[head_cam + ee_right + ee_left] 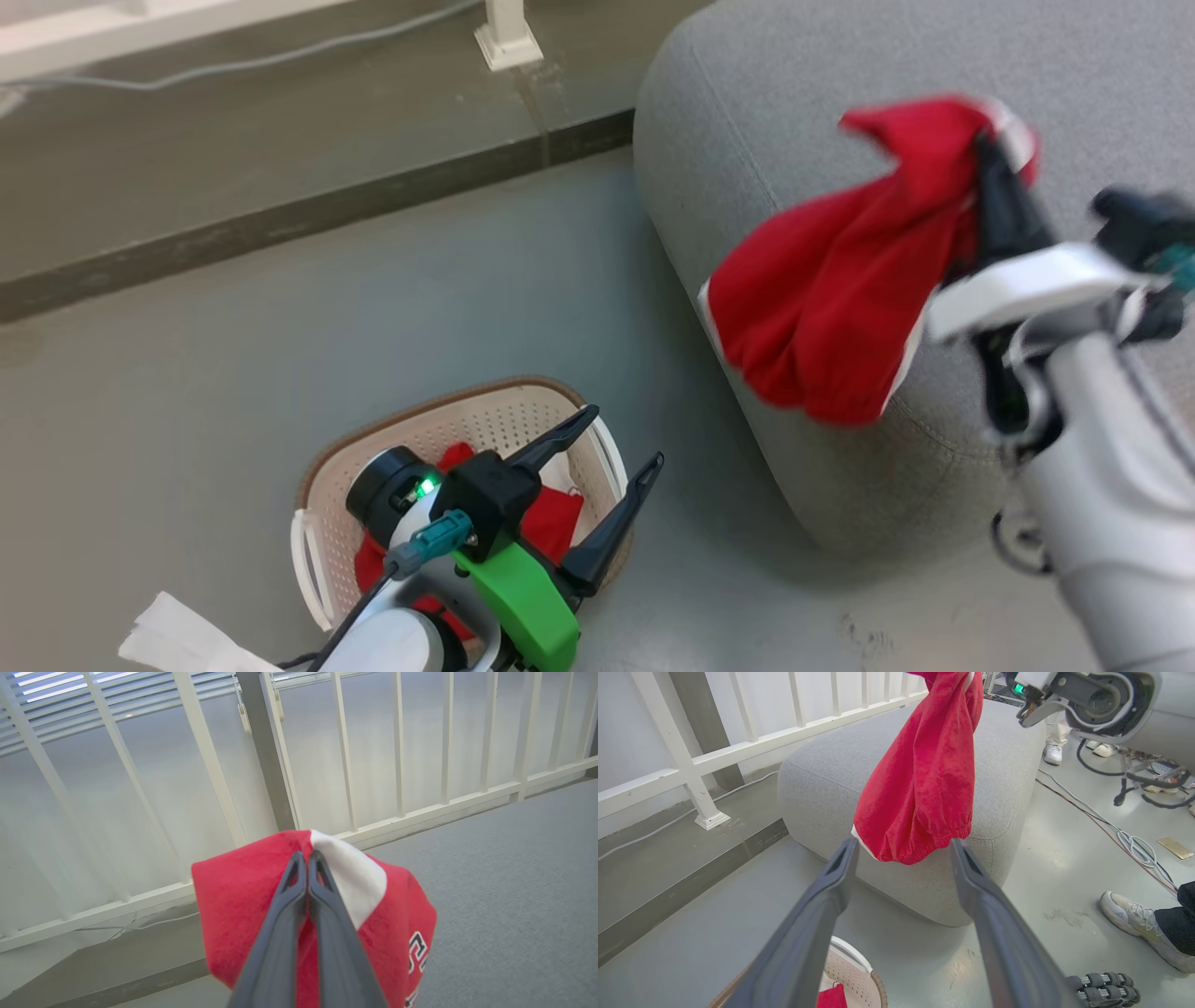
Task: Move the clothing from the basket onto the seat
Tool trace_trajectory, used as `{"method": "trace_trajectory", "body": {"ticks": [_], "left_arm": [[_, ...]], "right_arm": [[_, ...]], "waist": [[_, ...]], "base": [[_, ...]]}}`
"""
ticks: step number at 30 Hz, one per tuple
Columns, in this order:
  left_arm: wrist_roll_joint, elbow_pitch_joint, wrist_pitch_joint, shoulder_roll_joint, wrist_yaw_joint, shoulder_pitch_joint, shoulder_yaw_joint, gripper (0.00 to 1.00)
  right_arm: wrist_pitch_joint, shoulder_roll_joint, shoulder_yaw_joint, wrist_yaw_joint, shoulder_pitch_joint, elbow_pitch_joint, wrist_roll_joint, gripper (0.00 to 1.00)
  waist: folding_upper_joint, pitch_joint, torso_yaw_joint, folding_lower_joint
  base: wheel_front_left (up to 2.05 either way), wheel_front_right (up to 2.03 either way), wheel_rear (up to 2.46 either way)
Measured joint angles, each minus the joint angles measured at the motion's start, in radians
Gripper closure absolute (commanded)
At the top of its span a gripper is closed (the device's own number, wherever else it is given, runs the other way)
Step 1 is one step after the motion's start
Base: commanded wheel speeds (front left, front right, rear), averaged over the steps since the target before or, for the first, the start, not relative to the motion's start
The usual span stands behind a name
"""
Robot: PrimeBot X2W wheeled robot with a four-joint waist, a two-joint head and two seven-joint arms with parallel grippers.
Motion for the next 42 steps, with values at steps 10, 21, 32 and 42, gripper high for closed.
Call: {"method": "trace_trajectory", "body": {"ticks": [10,21,32,42], "left_arm": [[0.008,-0.028,0.033,0.014,0.000,-0.025,-0.006,0.00],[0.017,-0.067,0.052,0.015,-0.002,-0.063,-0.022,0.00],[0.056,-0.123,0.083,0.025,-0.001,-0.117,-0.001,0.00],[0.063,-0.118,0.091,0.051,-0.001,-0.145,0.016,0.00]], "right_arm": [[-0.001,-0.088,-0.139,-0.002,-0.174,-0.006,-0.024,1.00],[-0.005,-0.198,-0.242,-0.010,-0.323,0.059,-0.032,1.00],[-0.005,-0.238,-0.288,-0.010,-0.354,0.214,-0.007,1.00],[-0.006,-0.164,-0.305,-0.009,-0.336,0.351,0.040,1.00]], "waist": [[-0.0001,0.083,-0.013,0.0000],[0.0000,0.158,0.037,0.0000],[0.0000,0.288,0.093,0.0001],[0.0000,0.375,0.113,0.0001]], "base": [[0.00,0.00,0.00],[0.00,0.00,0.00],[0.00,0.00,0.00],[0.00,0.00,0.00]]}}
